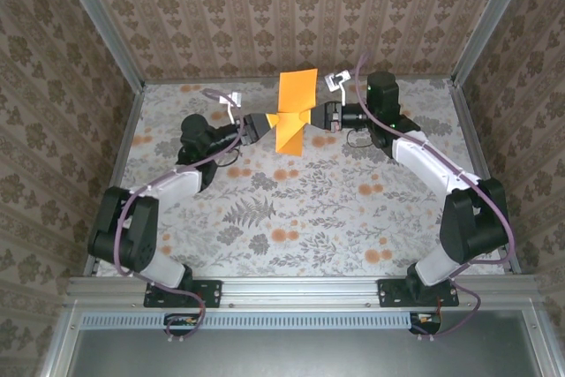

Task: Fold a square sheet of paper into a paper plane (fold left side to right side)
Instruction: Turn over the paper at the center of the table.

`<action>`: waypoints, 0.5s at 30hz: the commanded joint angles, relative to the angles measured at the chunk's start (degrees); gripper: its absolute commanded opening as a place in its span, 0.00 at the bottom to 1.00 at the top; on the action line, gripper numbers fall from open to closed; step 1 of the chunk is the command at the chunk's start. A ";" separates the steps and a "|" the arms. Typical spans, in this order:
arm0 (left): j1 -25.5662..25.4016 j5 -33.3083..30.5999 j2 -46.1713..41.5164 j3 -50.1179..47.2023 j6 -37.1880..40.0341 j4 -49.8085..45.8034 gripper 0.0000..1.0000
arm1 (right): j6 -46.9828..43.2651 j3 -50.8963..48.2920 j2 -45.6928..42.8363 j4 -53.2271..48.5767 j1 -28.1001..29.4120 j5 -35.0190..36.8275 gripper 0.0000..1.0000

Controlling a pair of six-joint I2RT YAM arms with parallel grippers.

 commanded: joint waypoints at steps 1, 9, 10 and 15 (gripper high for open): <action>-1.17 2.62 2.01 1.97 -5.02 9.23 0.97 | 0.35 1.94 -0.94 1.34 0.95 -3.05 0.00; -2.24 2.87 1.87 2.82 -3.87 7.06 0.75 | 0.43 1.86 -0.87 0.82 1.34 -2.20 0.00; -2.32 3.02 1.87 2.93 -3.84 7.18 0.71 | 0.39 1.81 -0.87 0.65 1.40 -1.92 0.00; -2.42 3.60 0.17 2.93 -0.42 2.47 0.47 | -0.35 1.69 -0.98 -1.41 1.34 -0.29 0.01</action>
